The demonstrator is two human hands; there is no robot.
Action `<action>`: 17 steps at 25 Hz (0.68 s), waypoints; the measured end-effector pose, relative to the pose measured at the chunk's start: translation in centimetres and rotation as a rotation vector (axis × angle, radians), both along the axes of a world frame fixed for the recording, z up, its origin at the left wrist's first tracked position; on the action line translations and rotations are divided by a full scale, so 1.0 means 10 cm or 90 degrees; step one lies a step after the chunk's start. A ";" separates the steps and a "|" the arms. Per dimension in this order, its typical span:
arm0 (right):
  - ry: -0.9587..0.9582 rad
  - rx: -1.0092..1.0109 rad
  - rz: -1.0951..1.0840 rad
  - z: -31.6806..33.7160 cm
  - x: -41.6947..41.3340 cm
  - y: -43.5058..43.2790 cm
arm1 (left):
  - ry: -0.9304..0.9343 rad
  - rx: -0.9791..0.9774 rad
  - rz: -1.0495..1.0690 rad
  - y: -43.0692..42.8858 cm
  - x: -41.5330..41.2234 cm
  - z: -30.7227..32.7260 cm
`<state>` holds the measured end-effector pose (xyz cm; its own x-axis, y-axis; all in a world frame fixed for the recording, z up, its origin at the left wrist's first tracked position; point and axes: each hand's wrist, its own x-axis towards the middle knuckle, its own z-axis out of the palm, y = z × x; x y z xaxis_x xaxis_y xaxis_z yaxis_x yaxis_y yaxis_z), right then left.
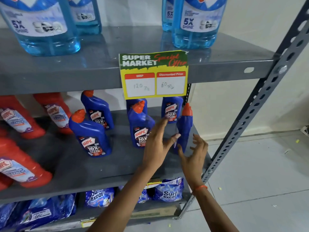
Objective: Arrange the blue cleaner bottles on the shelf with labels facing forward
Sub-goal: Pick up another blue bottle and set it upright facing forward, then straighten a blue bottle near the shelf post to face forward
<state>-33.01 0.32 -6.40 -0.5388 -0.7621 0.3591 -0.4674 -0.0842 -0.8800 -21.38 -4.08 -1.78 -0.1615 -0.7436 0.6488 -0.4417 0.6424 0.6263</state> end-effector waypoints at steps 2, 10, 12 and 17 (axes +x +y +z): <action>-0.021 0.129 0.053 -0.08 -0.10 -0.07 | 0.001 0.108 -0.020 -0.01 -0.20 -0.03; -0.130 0.166 0.175 -0.15 -0.30 -0.24 | 0.028 0.284 -0.004 -0.24 -0.52 0.00; -0.111 0.163 0.161 -0.19 -0.31 -0.26 | 0.028 0.310 -0.055 -0.26 -0.48 0.08; -0.163 0.127 0.171 -0.20 -0.38 -0.21 | 0.104 0.494 -0.267 -0.43 -0.20 0.32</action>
